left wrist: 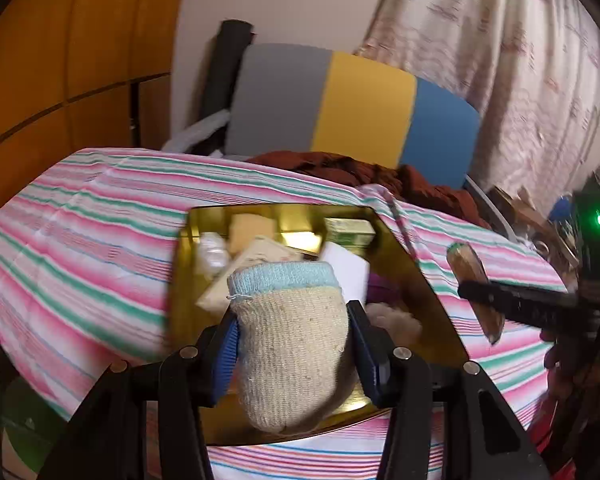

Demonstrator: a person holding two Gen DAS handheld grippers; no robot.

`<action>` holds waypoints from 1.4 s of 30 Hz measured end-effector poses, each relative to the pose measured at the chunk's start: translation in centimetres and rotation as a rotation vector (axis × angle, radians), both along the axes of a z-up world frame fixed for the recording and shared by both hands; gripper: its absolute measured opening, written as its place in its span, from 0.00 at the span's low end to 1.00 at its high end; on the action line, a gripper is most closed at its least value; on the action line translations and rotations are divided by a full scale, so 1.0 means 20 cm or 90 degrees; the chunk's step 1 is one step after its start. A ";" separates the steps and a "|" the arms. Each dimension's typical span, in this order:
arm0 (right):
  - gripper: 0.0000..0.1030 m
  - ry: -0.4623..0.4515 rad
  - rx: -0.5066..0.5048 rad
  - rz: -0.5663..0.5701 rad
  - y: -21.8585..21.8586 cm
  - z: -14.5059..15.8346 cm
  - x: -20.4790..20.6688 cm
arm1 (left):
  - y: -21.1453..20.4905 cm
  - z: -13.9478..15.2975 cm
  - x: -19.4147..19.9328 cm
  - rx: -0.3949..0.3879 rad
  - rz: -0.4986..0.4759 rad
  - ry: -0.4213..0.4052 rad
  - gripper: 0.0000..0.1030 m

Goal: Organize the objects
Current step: 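Carry the knit pouch and cracker stick pack with both tools over the gold tray, then lower the pouch and cracker pack into the gold tray and open both tools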

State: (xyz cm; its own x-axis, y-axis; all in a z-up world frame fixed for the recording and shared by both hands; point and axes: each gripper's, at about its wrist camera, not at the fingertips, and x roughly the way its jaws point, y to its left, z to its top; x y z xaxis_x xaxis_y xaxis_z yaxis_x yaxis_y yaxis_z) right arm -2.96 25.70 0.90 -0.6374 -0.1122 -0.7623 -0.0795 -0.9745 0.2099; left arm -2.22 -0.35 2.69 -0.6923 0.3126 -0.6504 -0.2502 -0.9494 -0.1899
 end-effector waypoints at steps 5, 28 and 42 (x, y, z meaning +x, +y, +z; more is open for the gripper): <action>0.48 -0.009 -0.018 0.018 -0.09 -0.04 -0.02 | -0.11 -0.02 0.00 0.014 0.023 -0.008 0.50; 0.71 -0.030 0.012 -0.006 -0.07 -0.08 -0.47 | 0.22 -0.18 -0.38 0.018 -0.015 -0.074 0.53; 1.00 -0.001 0.078 -0.010 -0.14 -0.07 -0.27 | 0.14 -0.12 -0.19 0.000 0.017 -0.036 0.65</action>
State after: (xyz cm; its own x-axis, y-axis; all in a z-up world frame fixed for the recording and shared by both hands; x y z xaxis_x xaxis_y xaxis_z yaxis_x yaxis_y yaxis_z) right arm -8.31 22.81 -0.50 -0.6368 -0.0084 -0.7710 -0.0947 -0.9915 0.0890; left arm -6.07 2.53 0.36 -0.6622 0.2945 -0.6890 -0.2142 -0.9556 -0.2026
